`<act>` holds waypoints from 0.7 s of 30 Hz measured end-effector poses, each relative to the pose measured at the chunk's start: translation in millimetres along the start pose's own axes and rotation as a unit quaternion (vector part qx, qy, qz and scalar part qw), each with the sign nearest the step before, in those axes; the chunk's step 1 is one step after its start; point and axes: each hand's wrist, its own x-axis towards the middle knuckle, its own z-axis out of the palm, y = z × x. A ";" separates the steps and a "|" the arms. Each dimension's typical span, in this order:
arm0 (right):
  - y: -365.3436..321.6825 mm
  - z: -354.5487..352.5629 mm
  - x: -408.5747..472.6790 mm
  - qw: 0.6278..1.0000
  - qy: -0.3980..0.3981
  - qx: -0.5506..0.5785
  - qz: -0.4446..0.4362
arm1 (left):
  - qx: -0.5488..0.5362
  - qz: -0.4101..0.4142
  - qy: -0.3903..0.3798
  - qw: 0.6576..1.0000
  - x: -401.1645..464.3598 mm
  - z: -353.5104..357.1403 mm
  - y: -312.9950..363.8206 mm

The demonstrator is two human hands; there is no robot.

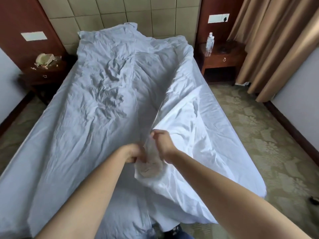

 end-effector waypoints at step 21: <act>133.3 135.9 -107.5 0.905 0.029 -0.422 0.036 | -0.116 0.030 -0.027 0.992 -46.8 -56.7 -104.5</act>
